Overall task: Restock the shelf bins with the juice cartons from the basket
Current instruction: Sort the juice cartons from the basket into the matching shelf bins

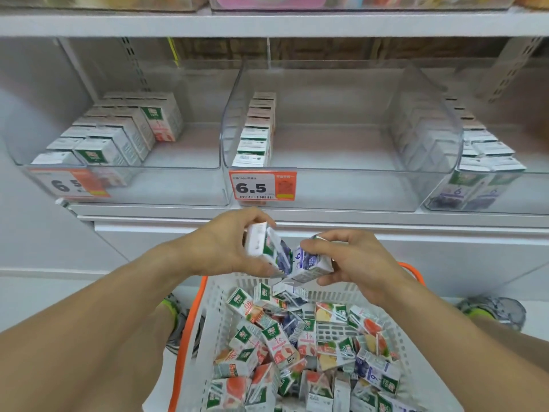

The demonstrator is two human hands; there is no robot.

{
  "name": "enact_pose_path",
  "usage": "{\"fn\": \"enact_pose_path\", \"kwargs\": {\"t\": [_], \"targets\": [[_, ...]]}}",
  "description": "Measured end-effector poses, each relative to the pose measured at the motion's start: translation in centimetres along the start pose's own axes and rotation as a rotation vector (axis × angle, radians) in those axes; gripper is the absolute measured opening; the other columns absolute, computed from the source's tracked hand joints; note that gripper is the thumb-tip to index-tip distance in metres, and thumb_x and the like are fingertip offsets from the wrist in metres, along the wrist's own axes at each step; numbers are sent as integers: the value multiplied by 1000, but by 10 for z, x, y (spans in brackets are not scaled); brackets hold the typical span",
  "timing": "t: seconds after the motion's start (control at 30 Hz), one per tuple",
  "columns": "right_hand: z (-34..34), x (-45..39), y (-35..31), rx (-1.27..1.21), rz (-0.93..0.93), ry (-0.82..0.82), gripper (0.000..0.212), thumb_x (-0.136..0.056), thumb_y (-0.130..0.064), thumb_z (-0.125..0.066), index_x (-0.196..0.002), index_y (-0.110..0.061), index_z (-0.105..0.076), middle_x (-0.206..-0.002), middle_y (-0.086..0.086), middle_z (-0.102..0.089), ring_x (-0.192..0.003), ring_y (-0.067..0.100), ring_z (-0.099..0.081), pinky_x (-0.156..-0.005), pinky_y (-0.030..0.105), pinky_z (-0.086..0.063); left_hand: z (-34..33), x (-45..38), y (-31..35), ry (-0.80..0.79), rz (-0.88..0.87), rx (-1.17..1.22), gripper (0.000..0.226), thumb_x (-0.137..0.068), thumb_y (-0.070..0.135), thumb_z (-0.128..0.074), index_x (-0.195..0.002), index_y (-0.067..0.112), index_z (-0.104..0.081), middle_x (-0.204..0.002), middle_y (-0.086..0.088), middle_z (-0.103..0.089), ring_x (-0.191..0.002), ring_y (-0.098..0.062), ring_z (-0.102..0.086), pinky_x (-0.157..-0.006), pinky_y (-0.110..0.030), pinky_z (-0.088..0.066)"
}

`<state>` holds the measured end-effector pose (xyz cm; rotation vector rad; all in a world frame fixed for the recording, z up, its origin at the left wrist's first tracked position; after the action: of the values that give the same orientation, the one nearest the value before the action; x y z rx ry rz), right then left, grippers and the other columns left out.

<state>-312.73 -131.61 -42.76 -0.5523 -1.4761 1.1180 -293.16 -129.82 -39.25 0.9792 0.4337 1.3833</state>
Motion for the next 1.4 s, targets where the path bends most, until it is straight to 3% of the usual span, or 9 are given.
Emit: {"fn": "enact_pose_path", "kwargs": {"t": [0.1, 0.23, 0.37, 0.5, 0.63, 0.87, 1.1, 1.27, 1.4], "targets": [[-1, -1, -2, -49, -3, -17, 34, -71, -26, -87, -94, -5, -75, -99, 17, -75, -79, 33, -73, -60, 32, -59, 6, 2, 9, 142, -50, 78, 68, -53, 32, -97, -108, 30, -58, -99, 11, -68, -81, -23, -67, -70, -33, -58], [-7, 4, -10, -121, 6, -72, 30, -80, -25, -80, -97, 0, -76, -90, 17, -76, -70, 23, -70, -56, 28, -56, 4, 7, 24, 230, -154, 73, 54, -57, 36, -94, -102, 30, -67, -83, 19, -61, -72, -4, -50, -62, -10, -40], [-14, 10, -14, -231, -10, -134, 31, -90, -31, -69, -101, -2, -76, -89, 13, -76, -71, 19, -70, -58, 27, -56, -12, 1, 25, 133, -150, 284, 53, -66, 19, -91, -109, 20, -62, -101, -8, -69, -79, -14, -66, -67, -24, -55], [-13, 15, -20, -335, -26, -215, 38, -87, -39, -66, -106, -7, -72, -97, 14, -75, -79, 24, -69, -62, 30, -59, -15, -1, 21, 95, -107, 355, 57, -68, 12, -89, -115, 14, -57, -97, -12, -74, -76, -27, -72, -62, -34, -59], [-14, 23, -29, -301, 30, -306, 42, -73, -31, -75, -106, -6, -75, -106, 16, -74, -88, 26, -69, -74, 33, -60, -13, 3, 28, 108, -157, 239, 60, -63, 21, -93, -113, 22, -61, -97, -2, -74, -83, -24, -73, -74, -39, -61], [-12, 22, -21, -181, 42, -175, 75, -62, -38, -88, -122, -4, -59, -101, 15, -76, -85, 24, -72, -79, 34, -59, -22, 6, 45, 183, -259, -140, 50, -69, 32, -88, -106, 32, -56, -86, 8, -66, -73, -8, -65, -64, -36, -55], [6, 19, -30, -94, 143, -13, 42, -71, -13, -83, -107, -4, -65, -83, 14, -75, -67, 20, -64, -64, 37, -48, -27, 9, 64, 194, -315, -201, 62, -67, 41, -88, -119, 35, -55, -96, 13, -66, -83, -5, -64, -71, -31, -54], [9, 23, -38, -204, 177, -127, 61, -67, -27, -88, -114, 2, -64, -89, 15, -74, -73, 23, -64, -68, 36, -50, -13, 17, 70, 236, -298, -31, 48, -70, 33, -89, -112, 31, -65, -90, 12, -71, -78, -7, -67, -69, -25, -56], [3, 28, -34, -344, 68, -245, 41, -86, -41, -67, -105, -5, -70, -101, 14, -71, -81, 27, -69, -71, 40, -60, -4, 18, 61, 310, -228, 126, 36, -72, 27, -87, -102, 26, -67, -85, 8, -74, -68, -6, -68, -58, -17, -51]]}}
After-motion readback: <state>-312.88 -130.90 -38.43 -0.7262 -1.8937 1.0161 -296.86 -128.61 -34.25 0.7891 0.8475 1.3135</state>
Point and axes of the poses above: each hand's wrist, its own x-axis away from the middle knuckle, its own z-axis out of the back of the hand, y = z × x, the point moved 8 cm from there along -x, towards the middle knuckle
